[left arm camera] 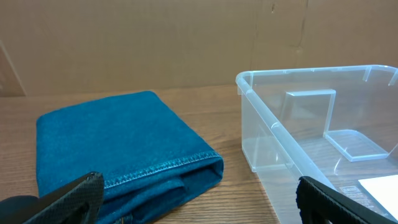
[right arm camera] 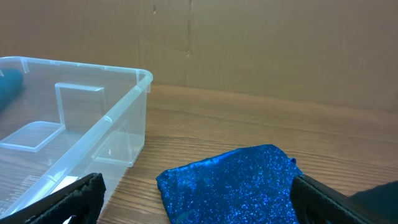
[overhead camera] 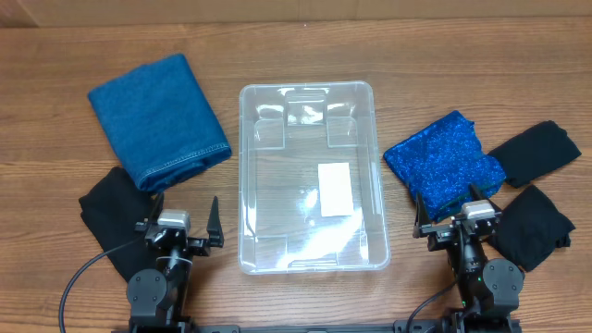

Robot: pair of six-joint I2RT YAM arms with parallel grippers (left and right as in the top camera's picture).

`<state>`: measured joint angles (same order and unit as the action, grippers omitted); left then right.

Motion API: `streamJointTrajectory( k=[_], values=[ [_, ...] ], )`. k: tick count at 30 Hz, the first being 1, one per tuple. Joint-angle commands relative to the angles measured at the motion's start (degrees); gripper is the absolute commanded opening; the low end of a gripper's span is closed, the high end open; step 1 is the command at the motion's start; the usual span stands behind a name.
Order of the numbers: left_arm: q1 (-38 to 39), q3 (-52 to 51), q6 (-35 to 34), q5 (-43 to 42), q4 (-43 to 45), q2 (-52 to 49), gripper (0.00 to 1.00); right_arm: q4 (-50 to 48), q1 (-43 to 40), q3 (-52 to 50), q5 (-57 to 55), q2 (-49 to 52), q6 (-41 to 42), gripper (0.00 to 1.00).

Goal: Pack container

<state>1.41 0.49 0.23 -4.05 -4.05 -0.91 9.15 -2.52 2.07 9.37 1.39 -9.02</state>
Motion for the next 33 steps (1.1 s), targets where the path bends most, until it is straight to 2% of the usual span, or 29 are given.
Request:
streamJointTrajectory(
  k=[1,14,16,18,19,22,23,26,29,33],
  values=[
    [-0.5,-0.2,1.1,0.2,-0.1,0.5,1.00,-0.1,0.4,0.6,-0.7,-0.3,0.2,1.00],
    [-0.5,-0.2,1.0,0.0,-0.1,0.5,1.00,0.0,0.4,0.6,-0.3,-0.3,1.8,1.00],
    [-0.5,-0.2,0.5,0.0,-0.2,0.5,1.00,0.0,0.4,0.6,-0.3,-0.3,8.0,1.00],
    [-0.5,-0.2,-3.0,0.0,-0.1,0.5,1.00,0.0,0.3,0.6,-0.5,0.1,13.3,1.00],
    [-0.5,-0.2,-6.8,0.0,-0.2,0.5,1.00,0.0,0.3,0.6,-0.9,1.2,17.0,1.00],
    [-0.5,0.3,-10.6,-0.7,-0.6,0.5,1.00,1.4,0.3,2.5,-1.0,4.2,20.2,1.00],
    [-0.5,1.9,-13.0,-1.8,-1.9,0.5,1.00,1.6,0.3,4.7,-1.4,6.7,20.3,1.00],
    [-0.5,8.8,-13.4,-1.9,-8.8,0.4,1.00,5.2,0.2,13.7,-3.8,15.4,21.2,1.00],
    [-0.5,19.5,-12.9,-1.8,-17.9,-5.3,1.00,17.8,0.2,30.9,-4.2,30.4,21.2,1.00],
    [-0.5,34.1,-11.9,-2.0,-27.5,-20.3,1.00,37.0,0.2,52.5,-4.8,49.6,21.0,1.00]
  ],
)
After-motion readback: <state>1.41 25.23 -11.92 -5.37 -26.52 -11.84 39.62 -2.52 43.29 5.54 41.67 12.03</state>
